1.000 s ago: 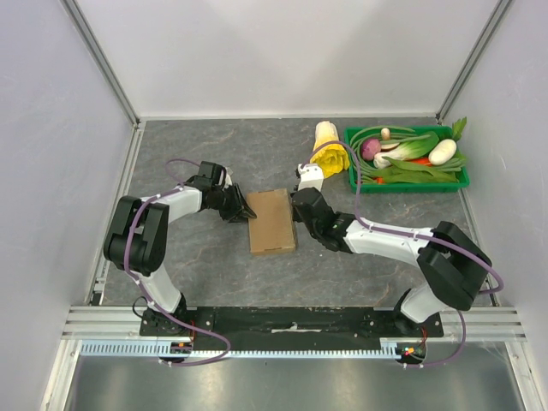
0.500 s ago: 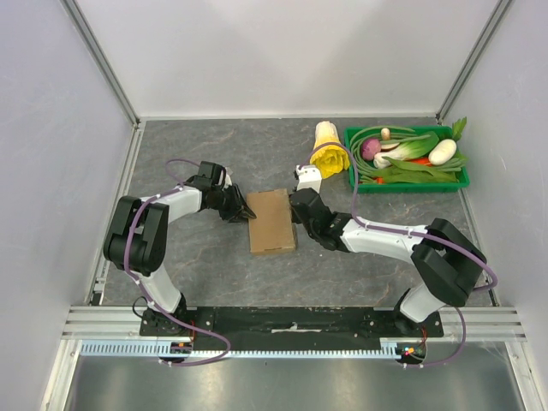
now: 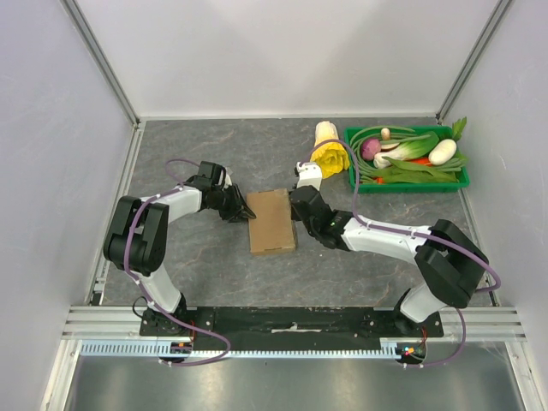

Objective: Unpack the express box

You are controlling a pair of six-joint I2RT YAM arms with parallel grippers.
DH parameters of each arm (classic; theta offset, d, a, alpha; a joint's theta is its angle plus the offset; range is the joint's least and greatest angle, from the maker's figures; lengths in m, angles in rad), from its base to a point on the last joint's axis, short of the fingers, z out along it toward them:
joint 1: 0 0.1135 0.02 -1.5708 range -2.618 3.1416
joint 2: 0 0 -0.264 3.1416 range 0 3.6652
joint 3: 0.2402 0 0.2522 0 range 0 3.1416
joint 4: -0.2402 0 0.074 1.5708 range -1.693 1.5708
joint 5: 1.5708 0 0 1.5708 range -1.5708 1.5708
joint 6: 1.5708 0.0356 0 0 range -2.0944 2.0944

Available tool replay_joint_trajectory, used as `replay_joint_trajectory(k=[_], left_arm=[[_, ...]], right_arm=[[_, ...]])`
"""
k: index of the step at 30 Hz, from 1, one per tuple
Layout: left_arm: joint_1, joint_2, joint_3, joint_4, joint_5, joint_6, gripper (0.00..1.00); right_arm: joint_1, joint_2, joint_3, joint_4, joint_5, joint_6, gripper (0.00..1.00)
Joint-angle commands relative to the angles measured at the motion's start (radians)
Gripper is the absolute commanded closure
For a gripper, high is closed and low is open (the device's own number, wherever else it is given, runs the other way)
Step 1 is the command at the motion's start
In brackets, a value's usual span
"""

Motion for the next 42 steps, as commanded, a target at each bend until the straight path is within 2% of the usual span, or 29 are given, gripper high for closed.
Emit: replay_joint_trajectory(k=[1,30,42], left_arm=[[-0.004,0.034,-0.009,-0.049,-0.089,-0.005,0.80],[-0.004,0.040,-0.018,-0.043,-0.080,-0.014,0.80],[-0.004,0.029,-0.030,-0.026,-0.059,-0.071,0.75]], right_arm=[[0.002,-0.028,0.048,0.001,0.029,0.012,1.00],[0.002,0.024,0.059,-0.028,-0.003,0.044,1.00],[0.039,0.051,0.059,-0.076,0.033,0.036,1.00]])
